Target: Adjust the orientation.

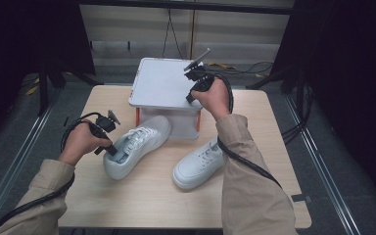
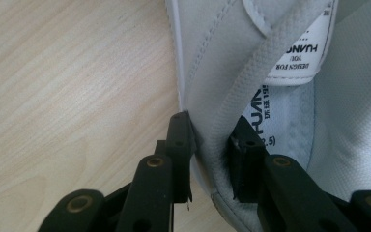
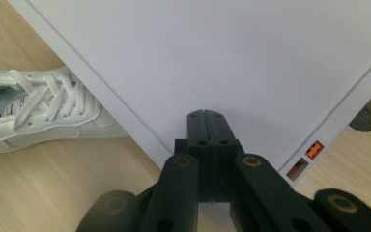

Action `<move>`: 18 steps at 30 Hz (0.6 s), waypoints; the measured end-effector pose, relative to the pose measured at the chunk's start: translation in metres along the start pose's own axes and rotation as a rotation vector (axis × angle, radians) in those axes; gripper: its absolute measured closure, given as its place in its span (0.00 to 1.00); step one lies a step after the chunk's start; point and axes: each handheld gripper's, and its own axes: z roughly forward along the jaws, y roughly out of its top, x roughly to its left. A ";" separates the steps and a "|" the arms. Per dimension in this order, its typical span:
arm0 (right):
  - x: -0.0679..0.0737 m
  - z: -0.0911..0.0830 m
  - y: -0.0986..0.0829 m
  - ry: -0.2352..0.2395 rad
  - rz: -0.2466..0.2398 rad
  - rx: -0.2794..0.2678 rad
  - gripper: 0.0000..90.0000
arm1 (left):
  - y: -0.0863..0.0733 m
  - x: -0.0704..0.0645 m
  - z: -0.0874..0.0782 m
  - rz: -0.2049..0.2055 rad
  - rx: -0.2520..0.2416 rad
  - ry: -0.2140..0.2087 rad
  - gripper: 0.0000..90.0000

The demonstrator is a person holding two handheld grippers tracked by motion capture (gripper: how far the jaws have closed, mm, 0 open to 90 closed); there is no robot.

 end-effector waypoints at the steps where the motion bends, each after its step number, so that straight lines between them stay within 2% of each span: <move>1: 0.000 0.000 0.000 0.000 0.000 0.000 1.00 | 0.000 0.000 0.000 0.000 0.000 0.000 0.81; 2: 0.000 0.000 0.000 -0.003 -0.003 -0.003 1.00 | 0.000 -0.001 0.000 0.016 0.000 0.007 0.81; 3: 0.001 0.000 0.000 -0.011 -0.009 0.002 1.00 | 0.000 -0.004 -0.004 0.017 0.014 -0.001 0.75; 5: 0.002 0.000 0.000 -0.013 -0.009 0.004 1.00 | 0.000 -0.006 -0.007 0.022 0.005 -0.007 0.60; 7: 0.002 0.000 0.001 -0.014 -0.009 0.007 1.00 | -0.003 -0.014 -0.022 0.075 0.012 0.023 0.56; 8: 0.002 0.000 0.001 -0.014 -0.009 0.007 1.00 | -0.003 -0.014 -0.022 0.075 0.012 0.023 0.52; 9: 0.002 0.000 0.001 -0.014 -0.008 0.006 1.00 | -0.005 -0.017 -0.029 0.098 0.007 0.021 0.52; 10: 0.003 0.000 0.001 -0.016 -0.006 0.007 1.00 | -0.010 -0.023 -0.037 0.131 0.007 0.006 0.46; 11: 0.003 0.000 0.001 -0.016 -0.006 0.007 1.00 | -0.010 -0.023 -0.037 0.131 0.007 0.006 0.46; 12: 0.002 0.000 0.000 -0.015 -0.004 0.004 1.00 | -0.016 -0.027 -0.042 0.167 -0.022 -0.001 0.47; 13: 0.002 0.000 0.000 -0.014 -0.004 0.003 1.00 | -0.017 -0.030 -0.045 0.204 -0.013 0.001 0.47; 14: 0.002 0.000 0.000 -0.014 -0.001 0.003 1.00 | -0.017 -0.030 -0.045 0.204 -0.013 0.001 0.42; 16: 0.003 0.000 0.000 -0.017 -0.002 0.004 1.00 | -0.022 -0.040 -0.047 0.258 -0.002 -0.016 0.39; 17: 0.003 0.000 0.000 -0.017 -0.002 0.004 1.00 | -0.022 -0.040 -0.047 0.258 -0.002 -0.016 0.40; 18: 0.003 0.000 0.001 -0.022 -0.007 0.005 1.00 | -0.023 -0.044 -0.043 0.296 0.002 -0.013 0.40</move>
